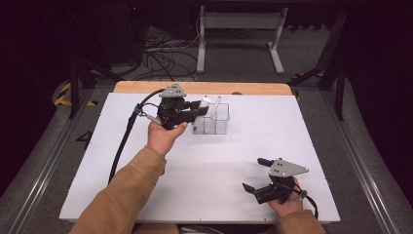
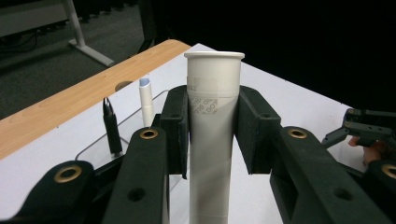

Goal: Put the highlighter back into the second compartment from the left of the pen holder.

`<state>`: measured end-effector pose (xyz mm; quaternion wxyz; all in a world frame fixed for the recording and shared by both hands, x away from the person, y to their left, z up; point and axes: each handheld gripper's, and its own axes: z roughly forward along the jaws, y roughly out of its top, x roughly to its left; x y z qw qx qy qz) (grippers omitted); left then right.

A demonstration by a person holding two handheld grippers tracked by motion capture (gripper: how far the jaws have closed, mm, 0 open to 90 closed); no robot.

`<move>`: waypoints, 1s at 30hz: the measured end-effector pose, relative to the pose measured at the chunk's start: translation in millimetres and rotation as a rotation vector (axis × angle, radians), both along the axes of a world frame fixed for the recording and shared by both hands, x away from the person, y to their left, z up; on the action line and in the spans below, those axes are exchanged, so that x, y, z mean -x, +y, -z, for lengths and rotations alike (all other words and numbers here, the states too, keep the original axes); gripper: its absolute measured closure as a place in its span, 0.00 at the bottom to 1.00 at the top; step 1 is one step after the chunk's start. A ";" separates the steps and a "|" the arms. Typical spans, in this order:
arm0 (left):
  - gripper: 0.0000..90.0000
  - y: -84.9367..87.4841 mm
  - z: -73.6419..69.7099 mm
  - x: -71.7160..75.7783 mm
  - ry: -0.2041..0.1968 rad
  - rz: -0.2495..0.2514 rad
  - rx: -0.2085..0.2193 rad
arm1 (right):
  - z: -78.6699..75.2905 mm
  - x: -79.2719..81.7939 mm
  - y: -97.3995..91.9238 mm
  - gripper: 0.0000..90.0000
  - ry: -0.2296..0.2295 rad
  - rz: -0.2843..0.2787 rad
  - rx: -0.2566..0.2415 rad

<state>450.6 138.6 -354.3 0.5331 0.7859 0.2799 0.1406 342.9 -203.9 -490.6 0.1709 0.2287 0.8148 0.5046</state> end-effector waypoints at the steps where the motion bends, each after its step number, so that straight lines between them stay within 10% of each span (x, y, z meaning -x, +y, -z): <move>1: 0.75 -2.3 0.6 -1.2 0.000 -0.002 0.002 | 0.0 0.1 0.0 0.00 0.000 -0.001 0.000; 30: 0.75 -41.3 35.4 -48.3 0.020 -0.072 0.080 | -0.6 0.7 -0.1 0.00 0.002 -0.013 0.002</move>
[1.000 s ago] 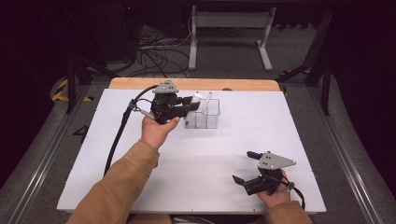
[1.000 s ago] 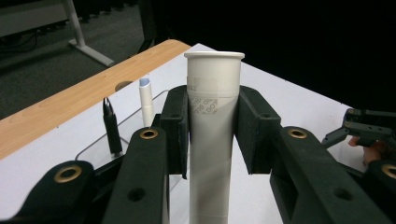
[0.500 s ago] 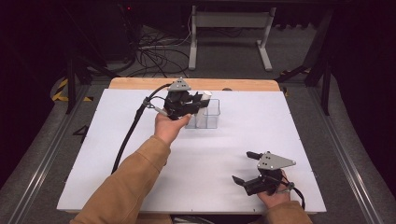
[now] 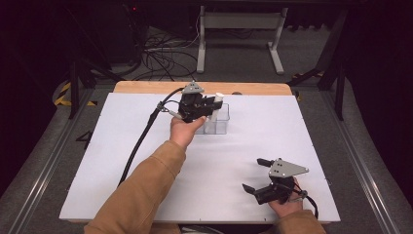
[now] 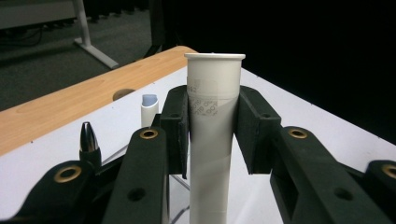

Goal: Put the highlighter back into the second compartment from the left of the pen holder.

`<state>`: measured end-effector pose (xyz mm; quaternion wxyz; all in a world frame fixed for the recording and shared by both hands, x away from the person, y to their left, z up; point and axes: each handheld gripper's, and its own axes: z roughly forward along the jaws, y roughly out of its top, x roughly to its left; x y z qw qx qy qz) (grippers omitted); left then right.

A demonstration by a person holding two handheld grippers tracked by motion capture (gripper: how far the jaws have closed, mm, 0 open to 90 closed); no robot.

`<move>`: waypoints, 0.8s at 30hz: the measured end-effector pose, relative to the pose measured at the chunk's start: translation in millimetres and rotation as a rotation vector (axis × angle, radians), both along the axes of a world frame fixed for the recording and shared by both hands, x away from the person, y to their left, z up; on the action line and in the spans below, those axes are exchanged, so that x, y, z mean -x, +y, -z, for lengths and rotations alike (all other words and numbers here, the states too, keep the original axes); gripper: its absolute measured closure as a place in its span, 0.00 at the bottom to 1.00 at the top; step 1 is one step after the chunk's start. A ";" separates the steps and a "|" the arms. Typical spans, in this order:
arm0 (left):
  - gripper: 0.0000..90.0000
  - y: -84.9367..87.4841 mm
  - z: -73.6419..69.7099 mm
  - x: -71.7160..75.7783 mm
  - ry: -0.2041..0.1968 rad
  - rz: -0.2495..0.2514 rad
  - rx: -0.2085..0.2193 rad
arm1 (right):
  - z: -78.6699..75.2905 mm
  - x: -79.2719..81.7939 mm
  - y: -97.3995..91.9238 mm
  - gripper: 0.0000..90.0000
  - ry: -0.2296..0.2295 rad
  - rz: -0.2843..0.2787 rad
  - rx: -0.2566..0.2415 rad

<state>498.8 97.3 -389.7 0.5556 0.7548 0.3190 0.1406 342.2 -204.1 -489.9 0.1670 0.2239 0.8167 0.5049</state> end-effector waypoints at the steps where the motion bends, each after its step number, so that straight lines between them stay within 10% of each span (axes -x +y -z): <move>1: 0.75 -0.7 0.7 -0.6 -0.002 -0.002 0.006 | 0.1 -0.1 0.1 0.00 -0.001 -0.001 0.000; 10: 0.75 -10.2 9.9 -4.3 -0.080 0.011 0.027 | 0.0 -0.1 0.0 0.00 -0.001 -0.003 0.000; 24: 0.75 -16.8 20.3 -10.7 -0.083 0.008 0.031 | 0.1 -0.4 -0.3 0.00 -0.008 -0.009 -0.004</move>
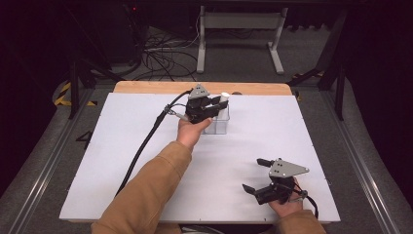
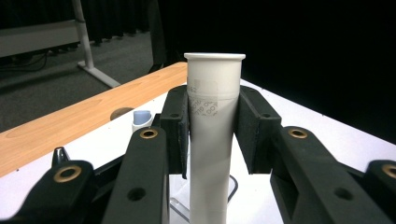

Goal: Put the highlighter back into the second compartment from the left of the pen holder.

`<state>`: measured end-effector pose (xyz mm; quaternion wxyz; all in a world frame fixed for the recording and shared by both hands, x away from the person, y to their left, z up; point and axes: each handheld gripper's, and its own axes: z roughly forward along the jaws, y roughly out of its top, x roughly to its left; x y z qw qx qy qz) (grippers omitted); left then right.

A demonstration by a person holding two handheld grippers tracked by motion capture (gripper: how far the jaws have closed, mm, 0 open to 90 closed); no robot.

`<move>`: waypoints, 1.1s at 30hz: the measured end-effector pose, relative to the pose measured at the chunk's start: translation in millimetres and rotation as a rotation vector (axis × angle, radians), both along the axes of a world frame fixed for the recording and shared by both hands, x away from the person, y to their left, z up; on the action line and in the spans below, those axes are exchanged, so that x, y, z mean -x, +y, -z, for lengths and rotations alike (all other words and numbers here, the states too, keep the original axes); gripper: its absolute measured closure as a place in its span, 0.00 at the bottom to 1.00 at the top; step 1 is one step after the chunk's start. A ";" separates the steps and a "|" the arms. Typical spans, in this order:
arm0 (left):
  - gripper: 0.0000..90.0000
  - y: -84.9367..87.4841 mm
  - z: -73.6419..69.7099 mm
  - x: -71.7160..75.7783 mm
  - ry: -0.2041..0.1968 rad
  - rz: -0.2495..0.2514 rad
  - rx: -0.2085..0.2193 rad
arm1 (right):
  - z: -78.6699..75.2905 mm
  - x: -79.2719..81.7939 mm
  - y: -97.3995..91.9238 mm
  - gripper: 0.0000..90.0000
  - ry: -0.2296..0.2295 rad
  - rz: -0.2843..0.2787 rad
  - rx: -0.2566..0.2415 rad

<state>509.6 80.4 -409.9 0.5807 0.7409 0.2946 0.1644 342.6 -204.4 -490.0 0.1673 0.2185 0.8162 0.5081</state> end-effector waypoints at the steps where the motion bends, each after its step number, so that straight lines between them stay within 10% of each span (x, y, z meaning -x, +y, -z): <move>1: 0.75 -0.5 0.2 0.0 -0.005 -0.002 -0.005 | 0.0 0.0 0.0 0.00 0.000 0.000 0.000; 24: 0.73 -9.1 8.1 -1.3 -0.053 -0.024 -0.067 | -0.3 0.4 0.0 0.00 0.008 -0.003 -0.002; 33: 0.38 2.8 -16.0 20.0 -0.112 -0.041 -0.126 | -0.5 -0.3 0.1 0.00 0.007 -0.003 -0.004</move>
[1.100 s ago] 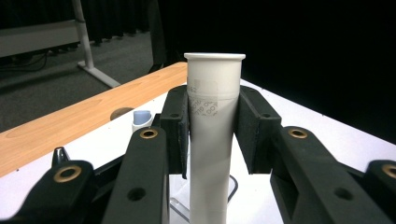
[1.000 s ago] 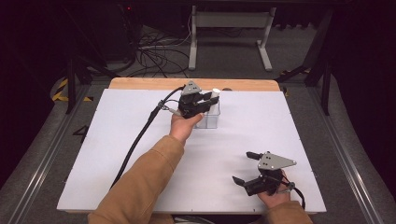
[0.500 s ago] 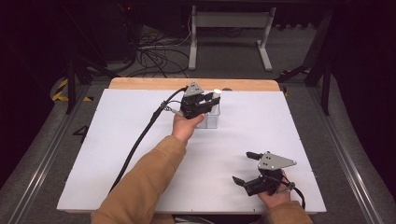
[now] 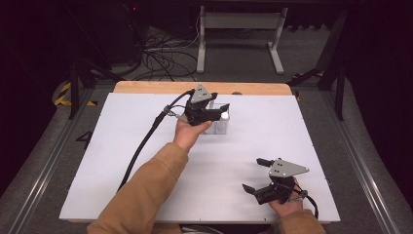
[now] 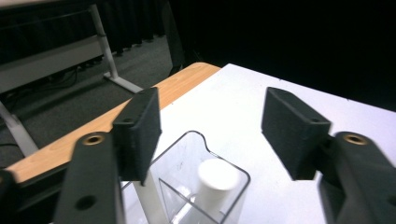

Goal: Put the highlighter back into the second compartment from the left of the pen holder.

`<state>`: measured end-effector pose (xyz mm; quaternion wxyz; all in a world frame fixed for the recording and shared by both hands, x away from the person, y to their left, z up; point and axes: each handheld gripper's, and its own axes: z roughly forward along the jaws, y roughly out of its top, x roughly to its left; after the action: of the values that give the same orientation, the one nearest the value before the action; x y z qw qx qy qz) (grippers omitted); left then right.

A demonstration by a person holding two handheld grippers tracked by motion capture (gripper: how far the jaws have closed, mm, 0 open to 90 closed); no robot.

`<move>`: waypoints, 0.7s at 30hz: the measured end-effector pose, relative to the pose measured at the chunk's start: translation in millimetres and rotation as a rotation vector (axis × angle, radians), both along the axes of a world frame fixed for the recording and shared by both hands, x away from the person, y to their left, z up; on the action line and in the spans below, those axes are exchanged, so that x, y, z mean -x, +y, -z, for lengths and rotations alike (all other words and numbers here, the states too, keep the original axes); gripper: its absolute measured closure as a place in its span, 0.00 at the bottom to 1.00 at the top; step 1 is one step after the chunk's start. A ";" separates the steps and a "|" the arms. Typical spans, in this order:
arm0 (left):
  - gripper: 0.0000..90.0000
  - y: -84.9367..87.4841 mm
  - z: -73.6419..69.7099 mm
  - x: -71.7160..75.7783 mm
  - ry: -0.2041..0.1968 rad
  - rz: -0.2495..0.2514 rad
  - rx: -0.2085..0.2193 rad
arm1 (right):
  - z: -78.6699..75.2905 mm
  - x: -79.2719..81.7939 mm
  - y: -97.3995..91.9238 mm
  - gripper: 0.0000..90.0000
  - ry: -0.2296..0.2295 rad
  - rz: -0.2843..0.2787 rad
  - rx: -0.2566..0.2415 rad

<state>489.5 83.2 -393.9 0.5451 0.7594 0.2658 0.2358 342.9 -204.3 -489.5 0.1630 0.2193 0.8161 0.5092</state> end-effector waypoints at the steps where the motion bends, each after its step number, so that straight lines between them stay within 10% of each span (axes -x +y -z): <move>1: 0.35 1.9 -2.7 3.2 -0.003 0.002 -0.003 | 0.0 -0.1 0.1 0.00 -0.001 0.000 0.000; 21: 0.23 43.1 -27.8 66.5 0.004 0.057 0.010 | 0.3 -0.5 0.4 0.00 0.003 0.006 -0.007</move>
<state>423.0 126.4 -366.1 0.5548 0.7645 0.2463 0.2170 343.4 -203.9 -489.8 0.1625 0.2229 0.8139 0.5114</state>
